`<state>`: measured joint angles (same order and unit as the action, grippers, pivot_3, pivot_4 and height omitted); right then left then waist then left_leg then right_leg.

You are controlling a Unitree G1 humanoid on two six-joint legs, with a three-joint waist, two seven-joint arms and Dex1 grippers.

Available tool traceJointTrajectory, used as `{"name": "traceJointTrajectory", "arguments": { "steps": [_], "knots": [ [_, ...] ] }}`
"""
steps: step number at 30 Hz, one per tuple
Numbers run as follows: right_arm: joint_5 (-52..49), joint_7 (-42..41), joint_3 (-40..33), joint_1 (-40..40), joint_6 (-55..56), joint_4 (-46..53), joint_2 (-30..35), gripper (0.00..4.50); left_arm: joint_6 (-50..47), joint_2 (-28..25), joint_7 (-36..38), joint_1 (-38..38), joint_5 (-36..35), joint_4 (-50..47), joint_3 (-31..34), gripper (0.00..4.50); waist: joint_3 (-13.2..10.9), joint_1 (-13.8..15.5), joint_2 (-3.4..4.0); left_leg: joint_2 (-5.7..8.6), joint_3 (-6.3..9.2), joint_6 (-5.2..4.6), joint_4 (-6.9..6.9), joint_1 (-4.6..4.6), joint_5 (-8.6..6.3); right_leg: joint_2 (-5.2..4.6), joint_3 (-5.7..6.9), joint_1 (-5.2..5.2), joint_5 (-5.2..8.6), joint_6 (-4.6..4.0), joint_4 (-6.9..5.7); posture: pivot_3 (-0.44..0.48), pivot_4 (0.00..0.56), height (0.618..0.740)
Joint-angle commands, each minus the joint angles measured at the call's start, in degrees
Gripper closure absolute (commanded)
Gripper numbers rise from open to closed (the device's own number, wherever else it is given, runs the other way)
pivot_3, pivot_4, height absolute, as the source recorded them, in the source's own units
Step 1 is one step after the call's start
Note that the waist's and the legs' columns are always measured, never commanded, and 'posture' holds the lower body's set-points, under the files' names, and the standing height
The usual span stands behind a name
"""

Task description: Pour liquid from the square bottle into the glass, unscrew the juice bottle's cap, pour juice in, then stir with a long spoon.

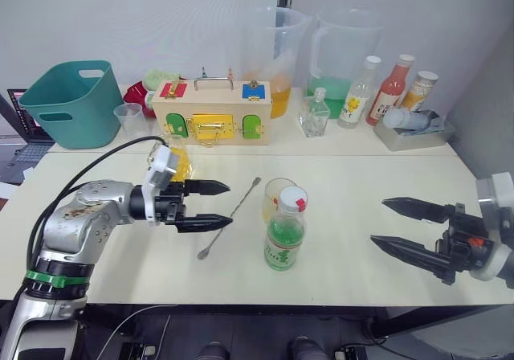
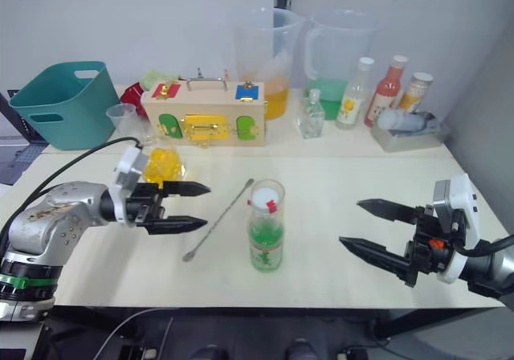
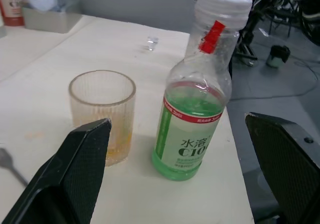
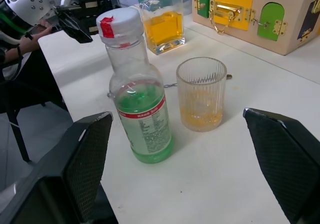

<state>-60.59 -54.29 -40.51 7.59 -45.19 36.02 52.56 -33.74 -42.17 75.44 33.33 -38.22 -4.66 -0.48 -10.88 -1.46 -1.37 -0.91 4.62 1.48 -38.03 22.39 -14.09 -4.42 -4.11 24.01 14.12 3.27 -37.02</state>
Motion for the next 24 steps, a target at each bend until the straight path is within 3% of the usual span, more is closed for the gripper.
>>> {"name": "traceJointTrajectory", "arguments": {
  "steps": [1, 10, 19, 24],
  "knots": [
    [-0.72, -0.26, -5.43, 3.41, 0.83, 4.17, 0.41, 0.05, 0.61, 2.24, -0.36, 3.44, 0.21, -3.23, -1.87, 0.00, 0.00, 0.30, 0.00, 0.00, 0.00, 0.00, -0.01, 0.00, 0.00, 0.00, 0.00, 0.00, 0.00, 0.00, 0.01, 0.000, 0.150, 0.740],
    [1.52, 0.07, -10.14, 10.92, 2.39, 8.07, -0.42, 0.05, 1.44, 12.65, -3.84, 7.12, 3.31, -2.18, -8.75, 0.00, 0.01, 0.45, -0.01, 0.01, -0.03, 0.00, -0.04, -0.06, 0.00, 0.02, -0.04, -0.11, 0.01, 0.02, 0.03, 0.000, 0.150, 0.740],
    [0.86, 2.29, -11.97, 16.24, 3.70, 11.99, -3.28, 0.05, 1.14, 17.67, -6.40, 7.55, 4.86, -1.95, -10.54, 0.00, 0.01, 0.62, -0.02, 0.03, -0.02, 0.00, -0.07, -0.07, 0.00, 0.00, -0.05, -0.17, 0.02, 0.04, 0.06, 0.000, 0.150, 0.740],
    [1.11, 2.84, -11.97, 17.34, 4.69, 12.18, -3.28, 0.00, 1.58, 18.42, -6.61, 7.17, 5.21, -2.06, -10.95, 1.41, 0.02, 0.59, -0.02, 0.03, -0.02, 0.00, -0.07, -0.10, 0.00, 0.01, -0.05, -0.20, 0.03, 0.04, 0.06, 0.000, 0.150, 0.740]
  ]
}}
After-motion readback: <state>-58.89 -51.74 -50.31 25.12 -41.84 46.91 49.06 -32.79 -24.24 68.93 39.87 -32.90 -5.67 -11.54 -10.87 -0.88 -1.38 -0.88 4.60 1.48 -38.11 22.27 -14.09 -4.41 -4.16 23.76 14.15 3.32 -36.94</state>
